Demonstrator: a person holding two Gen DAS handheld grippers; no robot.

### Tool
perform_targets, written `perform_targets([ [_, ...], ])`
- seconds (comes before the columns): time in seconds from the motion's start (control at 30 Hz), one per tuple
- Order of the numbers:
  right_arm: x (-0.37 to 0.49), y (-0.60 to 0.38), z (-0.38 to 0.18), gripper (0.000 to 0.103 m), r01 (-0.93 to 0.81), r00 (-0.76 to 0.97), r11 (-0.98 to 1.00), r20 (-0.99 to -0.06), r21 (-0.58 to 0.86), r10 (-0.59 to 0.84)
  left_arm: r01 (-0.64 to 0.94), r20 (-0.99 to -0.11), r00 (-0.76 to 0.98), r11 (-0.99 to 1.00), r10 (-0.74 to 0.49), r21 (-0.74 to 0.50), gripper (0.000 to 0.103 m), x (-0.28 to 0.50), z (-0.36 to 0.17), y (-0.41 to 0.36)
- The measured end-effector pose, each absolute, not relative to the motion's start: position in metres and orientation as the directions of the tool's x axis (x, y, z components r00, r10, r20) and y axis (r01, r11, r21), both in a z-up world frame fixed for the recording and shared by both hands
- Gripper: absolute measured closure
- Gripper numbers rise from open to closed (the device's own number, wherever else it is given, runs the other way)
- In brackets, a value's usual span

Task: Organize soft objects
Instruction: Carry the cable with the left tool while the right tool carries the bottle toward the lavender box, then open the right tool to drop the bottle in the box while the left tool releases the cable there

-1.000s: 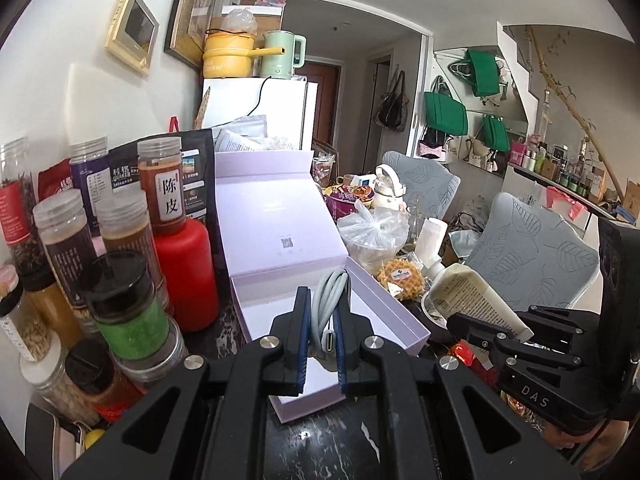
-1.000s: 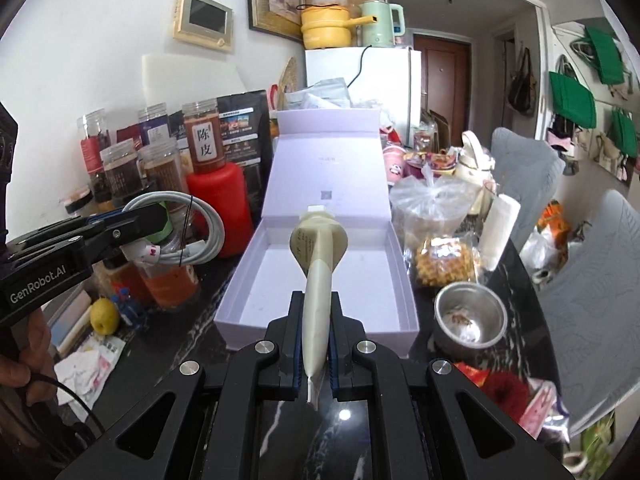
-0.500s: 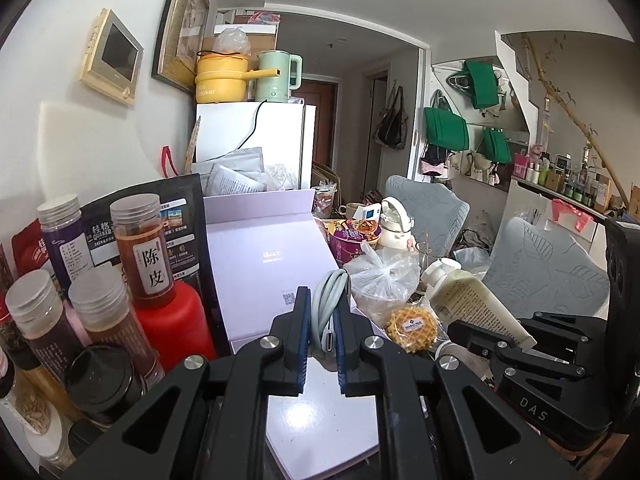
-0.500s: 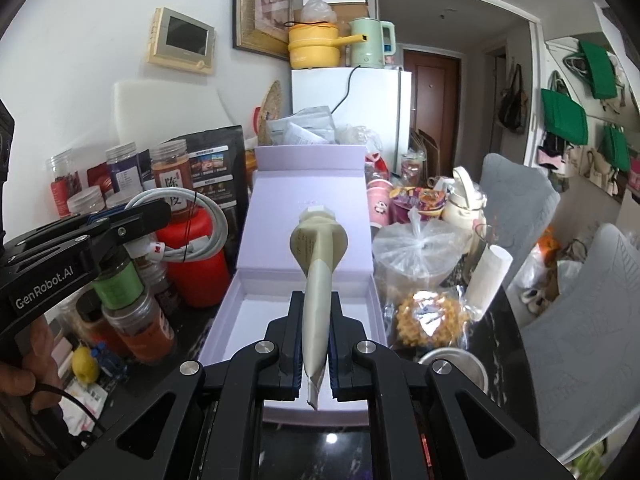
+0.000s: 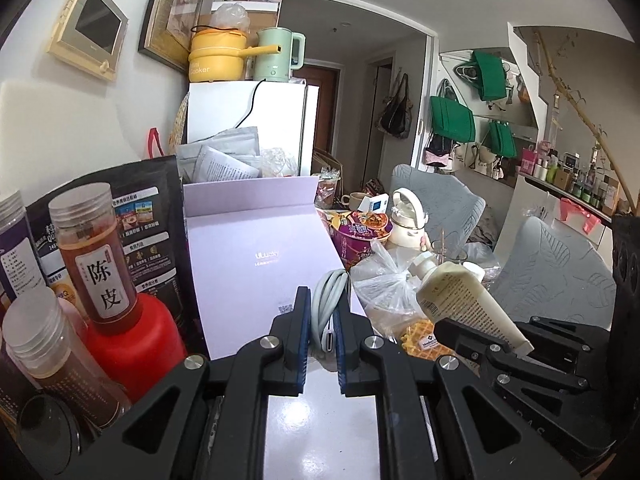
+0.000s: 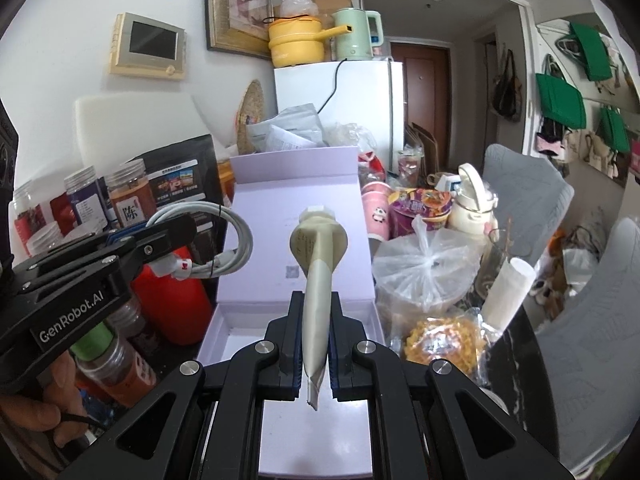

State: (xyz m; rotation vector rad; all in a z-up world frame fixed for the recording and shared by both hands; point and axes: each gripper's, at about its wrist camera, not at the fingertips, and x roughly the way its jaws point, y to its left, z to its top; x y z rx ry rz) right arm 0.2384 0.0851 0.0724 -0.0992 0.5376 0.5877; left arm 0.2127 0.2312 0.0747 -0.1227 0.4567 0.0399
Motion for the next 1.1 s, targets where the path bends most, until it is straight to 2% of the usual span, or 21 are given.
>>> perform_targets([
  [0.63,0.287,0.109,0.027,0.093,-0.543,0.654,0.840,-0.619,0.016,0.435,-0.096,-0.608,0.793,0.993,0.038,-0.063,0.092,0.264,0.019,0.233],
  [0.97,0.294,0.114,0.013,0.092,-0.538,0.637,0.843,-0.659,-0.010,0.399,-0.143,-0.628,0.772,0.989,0.093,-0.029,0.092,0.270,0.012,0.237],
  [1.0,0.294,0.115,0.013,0.090,-0.536,0.637,0.844,-0.661,-0.010,0.397,-0.153,-0.636,0.765,0.988,0.103,-0.024,0.092,0.271,0.011,0.238],
  [1.07,0.296,0.115,0.012,0.069,-0.532,0.631,0.847,-0.670,-0.006,0.392,-0.172,-0.663,0.739,0.985,0.121,-0.013,0.092,0.276,0.009,0.241],
  [1.1,0.297,0.115,0.012,0.065,-0.531,0.627,0.847,-0.675,-0.004,0.390,-0.176,-0.670,0.732,0.984,0.122,-0.013,0.092,0.277,0.008,0.242],
])
